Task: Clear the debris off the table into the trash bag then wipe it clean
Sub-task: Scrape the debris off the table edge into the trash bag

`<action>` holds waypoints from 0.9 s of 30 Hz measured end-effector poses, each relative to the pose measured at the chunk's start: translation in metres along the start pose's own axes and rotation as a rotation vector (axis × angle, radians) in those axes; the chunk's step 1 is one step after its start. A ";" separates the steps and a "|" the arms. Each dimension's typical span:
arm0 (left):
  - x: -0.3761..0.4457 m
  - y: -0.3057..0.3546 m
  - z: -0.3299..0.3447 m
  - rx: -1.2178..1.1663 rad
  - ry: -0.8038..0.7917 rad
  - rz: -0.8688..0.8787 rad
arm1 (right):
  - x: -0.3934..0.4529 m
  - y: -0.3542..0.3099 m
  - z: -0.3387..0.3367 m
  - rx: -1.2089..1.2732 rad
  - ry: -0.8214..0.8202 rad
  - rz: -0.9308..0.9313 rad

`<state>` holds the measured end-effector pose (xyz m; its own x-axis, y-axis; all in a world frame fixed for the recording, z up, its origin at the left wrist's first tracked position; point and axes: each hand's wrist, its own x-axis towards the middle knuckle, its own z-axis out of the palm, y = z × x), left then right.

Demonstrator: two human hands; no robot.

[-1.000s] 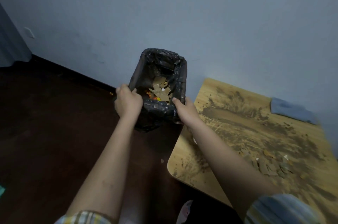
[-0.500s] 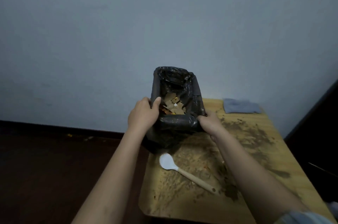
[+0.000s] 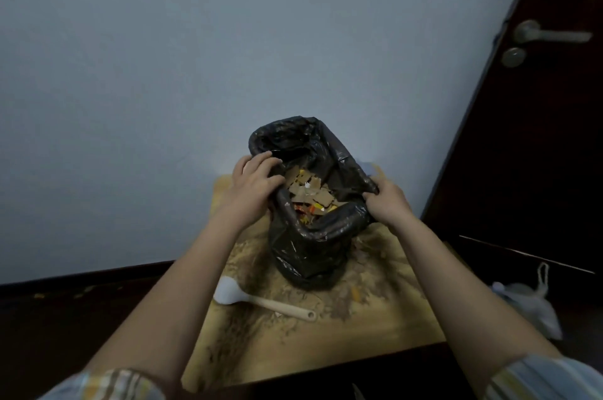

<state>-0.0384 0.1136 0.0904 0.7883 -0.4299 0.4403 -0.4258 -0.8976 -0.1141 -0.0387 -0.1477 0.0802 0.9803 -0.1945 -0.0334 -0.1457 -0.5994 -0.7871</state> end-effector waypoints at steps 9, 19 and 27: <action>0.007 0.062 -0.026 0.185 -0.021 0.288 | 0.010 0.023 -0.050 0.183 0.055 -0.024; 0.004 0.121 -0.026 0.242 -0.081 -0.106 | -0.001 0.013 -0.042 0.031 0.128 -0.431; -0.003 0.143 -0.020 0.228 -0.084 -0.300 | -0.001 0.016 -0.026 0.337 -0.031 -0.165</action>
<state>-0.1108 -0.0113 0.0903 0.9006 -0.1424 0.4106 -0.0679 -0.9793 -0.1907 -0.0451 -0.1769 0.0835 0.9913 -0.0901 0.0965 0.0616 -0.3304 -0.9418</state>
